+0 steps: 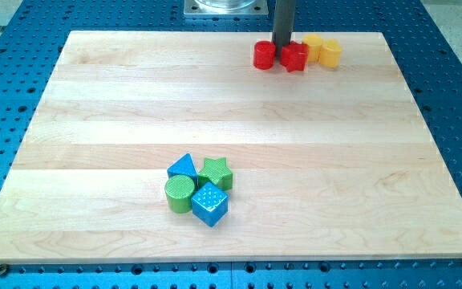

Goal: Make a group of red blocks and yellow blocks at the top right

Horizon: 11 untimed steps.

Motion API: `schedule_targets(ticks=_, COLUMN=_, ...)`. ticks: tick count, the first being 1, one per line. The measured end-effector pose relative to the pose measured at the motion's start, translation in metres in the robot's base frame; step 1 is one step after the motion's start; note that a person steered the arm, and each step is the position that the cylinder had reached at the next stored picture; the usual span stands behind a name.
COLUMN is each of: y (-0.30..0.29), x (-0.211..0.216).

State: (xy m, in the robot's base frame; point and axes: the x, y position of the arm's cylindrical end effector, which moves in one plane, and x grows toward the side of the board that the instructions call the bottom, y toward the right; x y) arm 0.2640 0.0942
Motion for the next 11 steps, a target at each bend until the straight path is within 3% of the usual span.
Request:
schedule_targets(ticks=1, y=0.022, x=0.039)
schedule_targets(ticks=2, y=0.009, x=0.049)
schedule_targets(ticks=3, y=0.036, x=0.101)
schedule_targets(ticks=5, y=0.040, x=0.058)
schedule_targets(ticks=6, y=0.038, x=0.071)
schedule_targets(ticks=7, y=0.081, x=0.060)
schedule_targets(ticks=8, y=0.085, x=0.029)
schedule_targets(ticks=11, y=0.091, x=0.010)
